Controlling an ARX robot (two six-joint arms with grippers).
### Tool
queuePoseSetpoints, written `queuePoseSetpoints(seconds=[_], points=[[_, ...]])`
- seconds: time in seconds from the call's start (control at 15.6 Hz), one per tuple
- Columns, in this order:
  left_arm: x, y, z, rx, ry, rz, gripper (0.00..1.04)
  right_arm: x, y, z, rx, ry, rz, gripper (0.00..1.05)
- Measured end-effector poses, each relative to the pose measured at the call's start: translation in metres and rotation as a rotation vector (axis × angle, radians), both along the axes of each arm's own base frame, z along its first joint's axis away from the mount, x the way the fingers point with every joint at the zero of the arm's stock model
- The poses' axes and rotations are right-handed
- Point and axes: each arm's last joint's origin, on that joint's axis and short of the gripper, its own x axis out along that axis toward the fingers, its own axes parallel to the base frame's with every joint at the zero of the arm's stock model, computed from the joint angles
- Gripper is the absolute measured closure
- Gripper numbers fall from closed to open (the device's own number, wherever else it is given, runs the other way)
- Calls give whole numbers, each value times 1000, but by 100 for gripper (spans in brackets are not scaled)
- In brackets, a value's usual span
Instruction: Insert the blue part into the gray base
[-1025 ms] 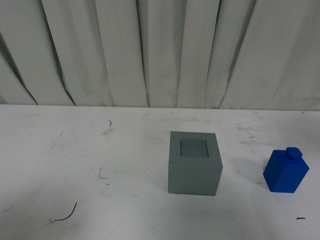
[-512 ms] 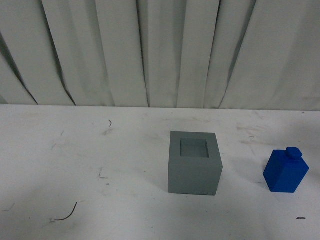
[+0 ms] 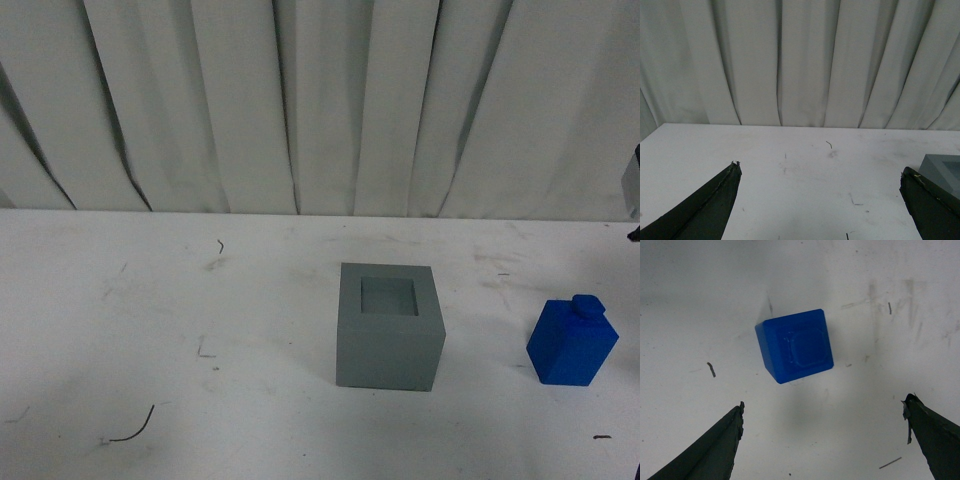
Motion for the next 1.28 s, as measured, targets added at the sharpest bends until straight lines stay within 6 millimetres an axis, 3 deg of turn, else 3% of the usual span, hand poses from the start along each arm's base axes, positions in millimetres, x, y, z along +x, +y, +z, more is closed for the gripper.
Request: queuePoseSetpoints(seconds=[0.19,0.58,1.28], points=[[0,0,0,0,0,0,7,17,7,-39,23,120,10,6],[0,0,0,0,0,0,7,23,15,-59,66,160,21,6],[0,0,0,0,0,0,7,33,17,-76,118,182,23,6]])
